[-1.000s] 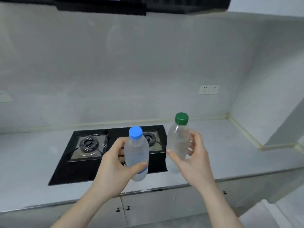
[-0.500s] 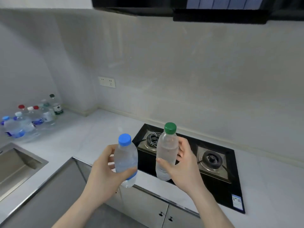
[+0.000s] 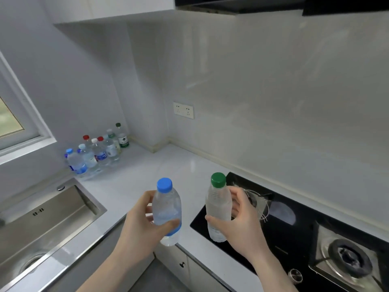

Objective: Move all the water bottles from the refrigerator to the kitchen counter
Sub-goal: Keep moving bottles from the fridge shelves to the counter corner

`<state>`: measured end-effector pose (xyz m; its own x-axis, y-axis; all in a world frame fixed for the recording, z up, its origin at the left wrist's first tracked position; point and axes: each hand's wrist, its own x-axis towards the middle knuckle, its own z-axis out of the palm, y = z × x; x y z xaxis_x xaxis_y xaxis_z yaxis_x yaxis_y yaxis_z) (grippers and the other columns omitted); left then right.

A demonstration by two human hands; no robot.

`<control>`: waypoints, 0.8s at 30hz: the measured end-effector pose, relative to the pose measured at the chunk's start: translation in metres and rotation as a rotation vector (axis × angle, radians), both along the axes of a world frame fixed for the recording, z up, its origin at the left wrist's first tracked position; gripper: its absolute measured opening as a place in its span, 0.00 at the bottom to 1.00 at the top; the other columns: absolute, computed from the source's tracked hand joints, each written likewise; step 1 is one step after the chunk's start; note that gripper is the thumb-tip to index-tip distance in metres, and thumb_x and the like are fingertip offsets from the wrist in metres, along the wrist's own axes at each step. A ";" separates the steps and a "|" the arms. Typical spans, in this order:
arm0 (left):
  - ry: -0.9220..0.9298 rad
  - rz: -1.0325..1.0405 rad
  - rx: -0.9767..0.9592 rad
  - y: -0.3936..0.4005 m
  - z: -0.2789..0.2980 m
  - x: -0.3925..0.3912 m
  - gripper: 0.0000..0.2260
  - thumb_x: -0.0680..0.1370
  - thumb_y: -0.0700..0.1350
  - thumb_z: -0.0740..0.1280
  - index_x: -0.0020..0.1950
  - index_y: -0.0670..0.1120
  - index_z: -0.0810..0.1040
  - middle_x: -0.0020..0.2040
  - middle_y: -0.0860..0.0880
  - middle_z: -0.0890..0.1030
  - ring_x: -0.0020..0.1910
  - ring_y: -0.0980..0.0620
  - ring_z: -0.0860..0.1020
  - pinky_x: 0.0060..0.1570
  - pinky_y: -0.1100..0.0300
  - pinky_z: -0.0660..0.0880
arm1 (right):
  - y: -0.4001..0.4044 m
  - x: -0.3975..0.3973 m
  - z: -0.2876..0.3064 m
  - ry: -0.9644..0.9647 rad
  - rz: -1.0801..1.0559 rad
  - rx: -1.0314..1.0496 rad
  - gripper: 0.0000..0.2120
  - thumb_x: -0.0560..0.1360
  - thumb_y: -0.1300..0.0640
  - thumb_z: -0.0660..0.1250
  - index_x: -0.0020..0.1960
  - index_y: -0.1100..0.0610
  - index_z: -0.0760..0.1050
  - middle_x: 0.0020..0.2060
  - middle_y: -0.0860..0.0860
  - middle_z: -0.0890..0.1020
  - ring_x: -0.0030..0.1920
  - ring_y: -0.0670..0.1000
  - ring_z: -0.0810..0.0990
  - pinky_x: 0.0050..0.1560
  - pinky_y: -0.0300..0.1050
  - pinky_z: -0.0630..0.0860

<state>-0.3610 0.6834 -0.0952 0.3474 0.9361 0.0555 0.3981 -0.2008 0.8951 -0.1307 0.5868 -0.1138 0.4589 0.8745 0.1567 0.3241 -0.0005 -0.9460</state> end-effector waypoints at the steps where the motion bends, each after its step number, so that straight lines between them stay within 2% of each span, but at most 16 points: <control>1: 0.005 0.002 -0.001 0.011 0.000 0.001 0.26 0.67 0.44 0.82 0.58 0.63 0.76 0.51 0.60 0.84 0.48 0.57 0.84 0.45 0.57 0.82 | 0.012 0.002 -0.002 -0.002 0.007 -0.005 0.31 0.66 0.54 0.84 0.62 0.39 0.73 0.57 0.38 0.83 0.57 0.42 0.83 0.58 0.50 0.82; 5: 0.027 0.033 0.001 0.057 -0.002 0.003 0.27 0.67 0.43 0.82 0.57 0.63 0.76 0.51 0.60 0.84 0.48 0.55 0.85 0.42 0.59 0.82 | 0.065 0.009 -0.010 -0.010 0.056 -0.031 0.31 0.64 0.51 0.84 0.62 0.39 0.73 0.56 0.40 0.83 0.54 0.44 0.84 0.55 0.51 0.83; 8: 0.029 0.069 0.012 0.087 -0.006 0.003 0.27 0.66 0.43 0.82 0.58 0.61 0.76 0.51 0.59 0.84 0.49 0.54 0.84 0.45 0.57 0.83 | 0.106 0.014 -0.016 -0.037 0.089 -0.044 0.32 0.63 0.47 0.83 0.62 0.39 0.72 0.56 0.40 0.83 0.55 0.45 0.84 0.55 0.51 0.83; 13: 0.021 0.152 -0.015 0.127 -0.016 -0.013 0.27 0.66 0.45 0.83 0.58 0.61 0.75 0.52 0.59 0.84 0.49 0.54 0.84 0.46 0.56 0.83 | 0.170 0.008 -0.021 -0.086 0.165 -0.058 0.31 0.63 0.48 0.84 0.60 0.37 0.72 0.55 0.37 0.82 0.55 0.41 0.82 0.52 0.36 0.79; 17: 0.008 0.215 -0.042 0.158 -0.021 -0.027 0.27 0.66 0.43 0.82 0.57 0.62 0.76 0.50 0.57 0.85 0.48 0.52 0.84 0.42 0.55 0.82 | 0.209 0.003 -0.018 -0.128 0.245 -0.092 0.31 0.64 0.45 0.84 0.60 0.37 0.70 0.55 0.36 0.82 0.56 0.40 0.80 0.54 0.38 0.80; 21: 0.019 0.254 -0.059 0.193 -0.029 -0.037 0.28 0.66 0.43 0.81 0.59 0.62 0.75 0.51 0.56 0.85 0.49 0.52 0.84 0.49 0.50 0.83 | 0.242 -0.001 -0.021 -0.146 0.281 -0.119 0.31 0.64 0.46 0.84 0.59 0.38 0.71 0.54 0.34 0.81 0.56 0.39 0.80 0.55 0.37 0.78; 24: 0.022 0.260 -0.076 0.229 -0.038 -0.043 0.29 0.66 0.42 0.81 0.59 0.65 0.75 0.51 0.59 0.85 0.50 0.54 0.83 0.50 0.50 0.83 | 0.272 -0.004 -0.027 -0.149 0.286 -0.125 0.30 0.63 0.45 0.85 0.58 0.37 0.72 0.54 0.31 0.81 0.56 0.39 0.80 0.56 0.37 0.77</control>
